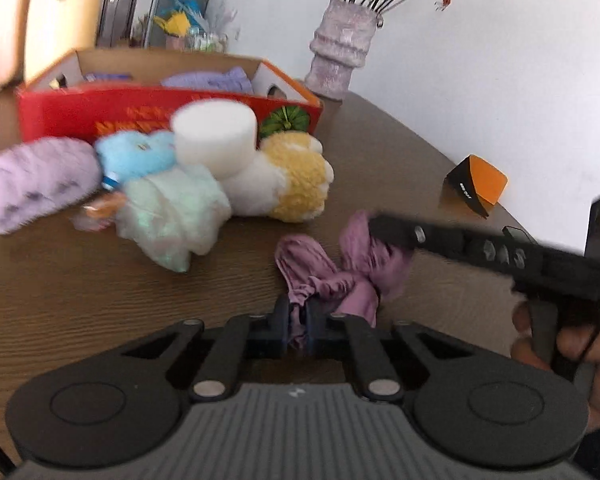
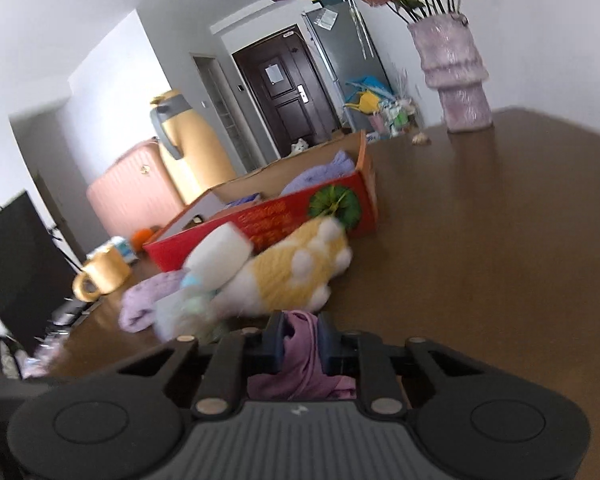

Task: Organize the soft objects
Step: 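Grasp the mauve scrunchie with the left tool and lift it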

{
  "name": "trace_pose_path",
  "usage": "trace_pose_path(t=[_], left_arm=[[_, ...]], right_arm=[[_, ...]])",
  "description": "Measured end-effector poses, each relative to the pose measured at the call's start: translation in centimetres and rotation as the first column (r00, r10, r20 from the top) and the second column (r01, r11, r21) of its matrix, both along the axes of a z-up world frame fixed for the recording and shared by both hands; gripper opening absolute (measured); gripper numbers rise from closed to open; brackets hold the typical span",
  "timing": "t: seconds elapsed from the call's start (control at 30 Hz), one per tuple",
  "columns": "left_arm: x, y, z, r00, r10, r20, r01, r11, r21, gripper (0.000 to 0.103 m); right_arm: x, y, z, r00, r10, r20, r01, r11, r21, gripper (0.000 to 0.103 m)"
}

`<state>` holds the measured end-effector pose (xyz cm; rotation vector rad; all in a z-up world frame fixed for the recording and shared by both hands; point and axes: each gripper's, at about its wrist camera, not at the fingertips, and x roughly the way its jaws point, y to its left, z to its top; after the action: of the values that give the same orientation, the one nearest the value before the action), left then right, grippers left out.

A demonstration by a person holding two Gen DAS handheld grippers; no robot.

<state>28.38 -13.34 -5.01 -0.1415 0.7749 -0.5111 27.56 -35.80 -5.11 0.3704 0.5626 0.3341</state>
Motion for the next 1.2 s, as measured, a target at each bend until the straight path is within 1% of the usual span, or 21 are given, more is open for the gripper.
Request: trace_pose_path(t=[0.03, 0.1, 0.17, 0.27, 0.37, 0.43, 0.5, 0.53, 0.57, 0.6, 0.63, 0.7, 0.77, 0.8, 0.83, 0.87, 0.9, 0.97, 1.03, 1.13, 1.2], left_arm=[[-0.4, 0.3, 0.3, 1.0, 0.004, 0.014, -0.004, 1.0, 0.011, 0.008], [-1.9, 1.6, 1.3, 0.999, 0.006, 0.046, -0.006, 1.0, 0.007, 0.008], [-3.3, 3.1, 2.2, 0.997, 0.028, 0.078, -0.029, 1.0, 0.011, 0.008], [-4.7, 5.3, 3.5, 0.989, 0.088, 0.121, -0.092, 0.995, 0.027, 0.008], [-5.6, 7.0, 4.6, 0.977, 0.146, 0.158, -0.149, 0.989, 0.011, 0.008], [-6.0, 7.8, 4.5, 0.973, 0.166, 0.161, -0.172, 0.985, 0.024, 0.009], [-6.2, 8.0, 3.8, 0.974, 0.176, 0.145, -0.184, 0.982, 0.043, 0.01], [-6.4, 8.2, 3.4, 0.974, 0.181, 0.139, -0.189, 0.981, 0.046, 0.011], [-6.6, 8.5, 3.1, 0.972, 0.19, 0.137, -0.198, 0.979, 0.048, 0.012], [-6.6, 8.6, 2.7, 0.971, 0.197, 0.133, -0.206, 0.977, 0.052, 0.014], [-6.6, 8.7, 2.4, 0.972, 0.198, 0.126, -0.206, 0.977, 0.055, 0.023], [-6.6, 9.1, 1.9, 0.974, 0.198, 0.111, -0.204, 0.977, 0.052, 0.03], [-6.5, 9.5, 1.5, 0.973, 0.206, 0.107, -0.212, 0.976, 0.049, 0.029], [-6.4, 9.6, 1.4, 0.974, 0.204, 0.104, -0.209, 0.977, 0.043, 0.023], [-6.4, 9.6, 1.2, 0.974, 0.203, 0.099, -0.207, 0.978, 0.037, 0.014], [-6.2, 9.7, 1.1, 0.976, 0.198, 0.089, -0.202, 0.979, 0.033, 0.012], [-6.1, 9.8, 1.0, 0.978, 0.191, 0.082, -0.194, 0.981, 0.028, 0.01], [-6.1, 9.9, 0.9, 0.98, 0.181, 0.08, -0.183, 0.983, 0.018, 0.009], [-6.2, 10.1, 1.2, 0.98, 0.175, 0.099, -0.177, 0.984, 0.011, 0.008], [-6.6, 10.4, 1.8, 0.979, 0.159, 0.13, -0.158, 0.987, -0.014, 0.008], [-6.6, 10.7, 2.8, 0.977, 0.149, 0.154, -0.143, 0.989, -0.043, 0.007]], right_arm=[[-0.9, 0.3, -0.1, 1.0, 0.008, -0.003, -0.007, 1.0, 0.017, 0.016], [-2.4, 1.2, 0.0, 0.999, 0.04, -0.001, -0.04, 0.999, 0.036, 0.016], [-3.4, 2.6, 0.3, 0.996, 0.09, 0.006, -0.09, 0.995, 0.047, 0.013], [-4.0, 4.9, 0.9, 0.987, 0.158, 0.021, -0.159, 0.987, 0.029, 0.012], [-4.3, 6.9, 1.0, 0.981, 0.192, 0.009, -0.192, 0.981, -0.008, 0.012], [-4.0, 7.7, 0.6, 0.981, 0.194, -0.02, -0.194, 0.981, -0.016, 0.013], [-3.9, 8.2, 0.1, 0.981, 0.187, -0.043, -0.188, 0.982, -0.022, 0.013], [-4.1, 8.3, -0.1, 0.982, 0.184, -0.044, -0.185, 0.982, -0.025, 0.013], [-4.1, 8.5, -0.2, 0.983, 0.179, -0.045, -0.181, 0.983, -0.026, 0.017], [-4.1, 8.5, -0.3, 0.984, 0.17, -0.048, -0.171, 0.985, -0.027, 0.017], [-4.1, 8.6, -0.3, 0.986, 0.158, -0.05, -0.16, 0.986, -0.034, 0.018], [-4.2, 8.9, -0.3, 0.988, 0.148, -0.049, -0.151, 0.987, -0.049, 0.018], [-4.2, 9.1, -0.5, 0.989, 0.143, -0.049, -0.145, 0.988, -0.05, 0.018], [-4.1, 9.1, -0.7, 0.989, 0.138, -0.053, -0.14, 0.989, -0.043, 0.018], [-4.0, 9.1, -0.8, 0.989, 0.141, -0.053, -0.143, 0.989, -0.034, 0.017], [-3.9, 9.2, -0.9, 0.988, 0.145, -0.051, -0.146, 0.989, -0.028, 0.012], [-3.8, 9.3, -1.0, 0.988, 0.148, -0.047, -0.15, 0.988, -0.025, 0.012], [-4.1, 9.6, -1.0, 0.987, 0.155, -0.036, -0.157, 0.987, -0.033, 0.007], [-4.3, 9.7, -0.7, 0.988, 0.152, -0.019, -0.153, 0.987, -0.041, 0.005], [-4.7, 9.7, 0.8, 0.988, 0.149, 0.028, -0.148, 0.988, -0.049, 0.004], [-4.5, 9.7, 2.1, 0.986, 0.151, 0.067, -0.147, 0.988, -0.053, 0.004]])
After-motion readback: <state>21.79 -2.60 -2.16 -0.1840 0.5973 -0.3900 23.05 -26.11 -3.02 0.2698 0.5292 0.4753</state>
